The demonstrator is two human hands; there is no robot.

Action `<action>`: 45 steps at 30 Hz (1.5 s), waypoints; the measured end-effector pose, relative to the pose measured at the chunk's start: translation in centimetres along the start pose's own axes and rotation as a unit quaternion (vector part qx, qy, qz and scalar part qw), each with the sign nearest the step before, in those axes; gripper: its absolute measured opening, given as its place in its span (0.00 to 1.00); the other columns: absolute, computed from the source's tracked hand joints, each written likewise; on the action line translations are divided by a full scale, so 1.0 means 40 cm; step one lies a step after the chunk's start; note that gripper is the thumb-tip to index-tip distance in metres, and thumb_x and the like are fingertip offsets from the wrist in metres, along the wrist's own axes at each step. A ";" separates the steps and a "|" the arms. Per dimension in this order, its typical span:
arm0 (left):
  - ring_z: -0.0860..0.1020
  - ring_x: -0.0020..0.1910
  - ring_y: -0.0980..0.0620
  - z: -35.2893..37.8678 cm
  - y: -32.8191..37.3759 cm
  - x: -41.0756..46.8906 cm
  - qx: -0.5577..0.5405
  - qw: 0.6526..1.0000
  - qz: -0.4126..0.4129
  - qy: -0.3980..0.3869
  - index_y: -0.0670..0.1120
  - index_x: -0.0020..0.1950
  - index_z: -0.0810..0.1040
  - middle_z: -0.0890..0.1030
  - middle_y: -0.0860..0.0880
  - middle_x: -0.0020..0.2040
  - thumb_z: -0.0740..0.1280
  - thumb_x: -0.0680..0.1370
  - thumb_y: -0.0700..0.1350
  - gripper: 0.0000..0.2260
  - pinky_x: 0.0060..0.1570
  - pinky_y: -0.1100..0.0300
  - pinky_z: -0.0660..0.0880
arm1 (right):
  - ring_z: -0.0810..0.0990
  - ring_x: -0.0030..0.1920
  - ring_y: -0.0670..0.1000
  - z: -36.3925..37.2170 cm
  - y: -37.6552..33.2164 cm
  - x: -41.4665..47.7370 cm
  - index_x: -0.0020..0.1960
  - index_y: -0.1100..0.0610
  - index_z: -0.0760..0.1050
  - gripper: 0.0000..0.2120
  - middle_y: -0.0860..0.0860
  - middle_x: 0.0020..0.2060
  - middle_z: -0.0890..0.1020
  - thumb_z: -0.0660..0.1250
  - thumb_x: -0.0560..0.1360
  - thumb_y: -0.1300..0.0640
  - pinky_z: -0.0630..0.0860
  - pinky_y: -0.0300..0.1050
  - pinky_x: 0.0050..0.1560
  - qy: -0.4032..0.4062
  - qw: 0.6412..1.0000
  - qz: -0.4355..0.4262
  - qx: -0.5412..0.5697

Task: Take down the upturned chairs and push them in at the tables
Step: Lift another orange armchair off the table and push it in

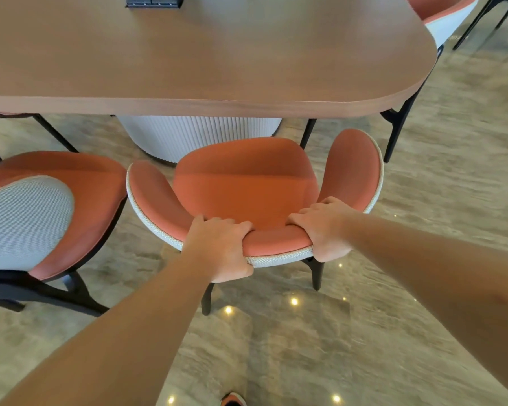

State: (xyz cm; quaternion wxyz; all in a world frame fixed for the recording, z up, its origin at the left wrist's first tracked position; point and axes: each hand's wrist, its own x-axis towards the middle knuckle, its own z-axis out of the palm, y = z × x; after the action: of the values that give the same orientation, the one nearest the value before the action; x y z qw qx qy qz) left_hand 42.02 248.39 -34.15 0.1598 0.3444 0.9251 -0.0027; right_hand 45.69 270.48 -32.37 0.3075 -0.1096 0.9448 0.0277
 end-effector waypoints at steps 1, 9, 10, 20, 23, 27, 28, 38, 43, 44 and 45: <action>0.77 0.49 0.52 0.003 0.000 -0.005 0.000 1.000 0.013 0.012 0.62 0.62 0.68 0.78 0.58 0.48 0.63 0.62 0.61 0.28 0.52 0.51 0.66 | 0.75 0.55 0.50 0.000 0.001 -0.001 0.66 0.43 0.66 0.27 0.44 0.53 0.76 0.66 0.67 0.52 0.68 0.55 0.62 0.005 1.000 -0.001 0.001; 0.76 0.59 0.49 0.031 0.000 0.002 0.061 0.994 0.062 0.069 0.55 0.73 0.62 0.78 0.55 0.61 0.68 0.69 0.66 0.37 0.62 0.48 0.65 | 0.77 0.59 0.49 0.061 0.016 -0.028 0.69 0.45 0.65 0.30 0.43 0.59 0.77 0.67 0.70 0.40 0.65 0.50 0.64 0.172 0.983 -0.055 -0.026; 0.77 0.59 0.49 0.030 -0.001 0.004 0.063 0.994 0.063 0.068 0.54 0.71 0.64 0.78 0.55 0.60 0.68 0.69 0.66 0.34 0.62 0.48 0.65 | 0.77 0.59 0.49 0.066 0.016 -0.028 0.69 0.46 0.66 0.30 0.44 0.58 0.78 0.66 0.70 0.38 0.65 0.49 0.64 0.181 0.981 -0.056 -0.034; 0.76 0.57 0.52 0.009 -0.032 0.002 0.048 0.995 0.053 0.068 0.58 0.66 0.68 0.80 0.58 0.55 0.66 0.72 0.65 0.26 0.62 0.48 0.64 | 0.78 0.55 0.50 0.039 -0.010 -0.012 0.64 0.46 0.68 0.21 0.43 0.50 0.80 0.65 0.74 0.41 0.68 0.49 0.61 0.192 0.980 -0.051 -0.031; 0.77 0.56 0.52 -0.004 -0.058 0.000 0.037 0.995 0.053 0.075 0.58 0.65 0.70 0.80 0.58 0.53 0.67 0.71 0.64 0.25 0.60 0.49 0.64 | 0.78 0.53 0.50 0.026 -0.024 0.004 0.63 0.47 0.68 0.21 0.44 0.48 0.80 0.67 0.73 0.41 0.69 0.50 0.59 0.188 0.980 -0.049 -0.032; 0.77 0.56 0.52 0.010 -0.072 -0.012 0.041 0.995 0.057 0.076 0.58 0.65 0.69 0.80 0.58 0.53 0.68 0.71 0.65 0.25 0.58 0.50 0.65 | 0.79 0.52 0.50 0.034 -0.046 0.007 0.62 0.47 0.68 0.19 0.44 0.47 0.80 0.65 0.74 0.42 0.69 0.50 0.58 0.186 0.981 -0.049 -0.034; 0.77 0.56 0.52 0.014 -0.073 -0.014 0.044 0.994 0.059 0.075 0.58 0.65 0.69 0.80 0.58 0.53 0.68 0.71 0.65 0.25 0.57 0.50 0.65 | 0.79 0.51 0.50 0.035 -0.048 0.006 0.62 0.47 0.69 0.19 0.44 0.47 0.80 0.64 0.74 0.42 0.69 0.50 0.58 0.187 0.981 -0.048 -0.031; 0.76 0.52 0.51 0.001 -0.053 -0.009 0.027 0.998 0.029 0.054 0.57 0.64 0.68 0.77 0.57 0.53 0.68 0.67 0.67 0.29 0.56 0.51 0.64 | 0.76 0.56 0.51 0.017 -0.079 0.011 0.65 0.47 0.65 0.29 0.45 0.54 0.76 0.67 0.68 0.38 0.68 0.52 0.62 0.135 0.991 -0.014 -0.005; 0.76 0.49 0.49 -0.010 -0.006 -0.002 0.011 0.999 0.012 0.038 0.52 0.56 0.70 0.77 0.54 0.48 0.67 0.69 0.57 0.19 0.53 0.50 0.65 | 0.78 0.54 0.51 0.016 -0.185 0.040 0.61 0.47 0.69 0.24 0.44 0.52 0.78 0.66 0.67 0.44 0.67 0.52 0.59 0.170 0.983 0.035 0.064; 0.76 0.50 0.49 -0.004 0.000 -0.006 0.011 0.999 0.000 0.046 0.52 0.57 0.70 0.78 0.54 0.49 0.67 0.69 0.56 0.19 0.54 0.51 0.65 | 0.78 0.54 0.51 0.019 -0.193 0.042 0.62 0.47 0.70 0.24 0.44 0.52 0.79 0.66 0.67 0.45 0.67 0.52 0.60 0.172 0.982 0.044 0.067; 0.76 0.50 0.49 0.002 0.004 -0.011 0.009 0.999 -0.006 0.052 0.52 0.58 0.70 0.78 0.54 0.50 0.67 0.69 0.57 0.20 0.55 0.51 0.65 | 0.77 0.55 0.51 0.023 -0.195 0.041 0.63 0.47 0.70 0.24 0.44 0.53 0.79 0.66 0.67 0.45 0.67 0.52 0.60 0.171 0.982 0.047 0.068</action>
State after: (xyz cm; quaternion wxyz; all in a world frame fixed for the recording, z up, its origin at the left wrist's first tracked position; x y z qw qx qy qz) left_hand 42.45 248.24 -34.10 0.1081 0.3403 0.9341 0.0062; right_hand 46.66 262.69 -33.97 0.1466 -0.0471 0.9872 -0.0414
